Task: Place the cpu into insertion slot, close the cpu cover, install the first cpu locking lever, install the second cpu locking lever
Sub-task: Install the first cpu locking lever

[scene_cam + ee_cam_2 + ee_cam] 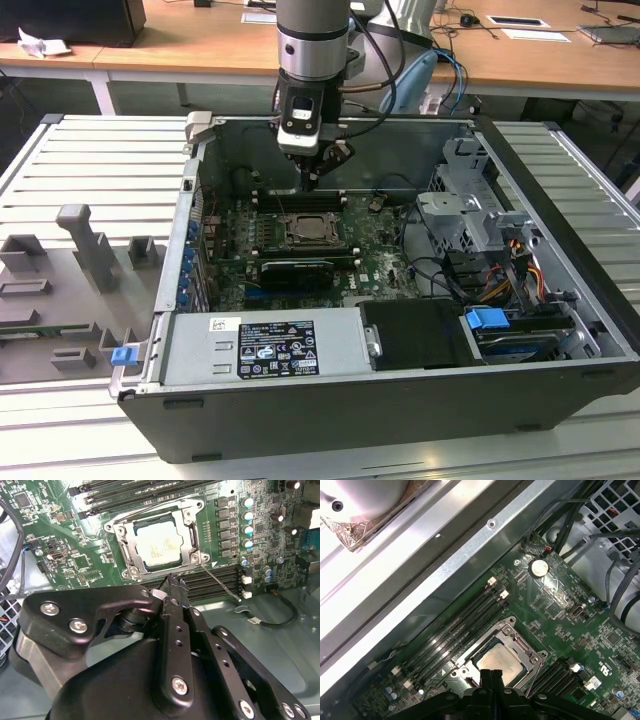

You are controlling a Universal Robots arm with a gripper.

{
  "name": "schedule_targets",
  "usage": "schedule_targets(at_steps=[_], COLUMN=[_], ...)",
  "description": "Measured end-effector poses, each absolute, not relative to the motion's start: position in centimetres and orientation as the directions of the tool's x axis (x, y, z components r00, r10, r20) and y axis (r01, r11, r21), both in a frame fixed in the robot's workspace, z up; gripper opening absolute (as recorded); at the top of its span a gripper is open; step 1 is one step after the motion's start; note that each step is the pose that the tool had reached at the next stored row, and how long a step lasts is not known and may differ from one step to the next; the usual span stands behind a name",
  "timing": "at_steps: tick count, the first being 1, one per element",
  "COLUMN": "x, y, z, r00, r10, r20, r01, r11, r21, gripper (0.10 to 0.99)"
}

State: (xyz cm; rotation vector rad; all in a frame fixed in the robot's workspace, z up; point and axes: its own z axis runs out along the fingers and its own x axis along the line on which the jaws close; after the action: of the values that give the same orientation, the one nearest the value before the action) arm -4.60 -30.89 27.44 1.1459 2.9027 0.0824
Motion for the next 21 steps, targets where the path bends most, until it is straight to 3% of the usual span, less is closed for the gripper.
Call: schedule_targets(at_steps=[21], x=[-4.60], y=[-30.89], z=[27.44], r00=[-0.778], r10=[0.628], r20=[0.001], r01=[0.627], r11=[0.777], r21=[0.056], gripper=[0.106])
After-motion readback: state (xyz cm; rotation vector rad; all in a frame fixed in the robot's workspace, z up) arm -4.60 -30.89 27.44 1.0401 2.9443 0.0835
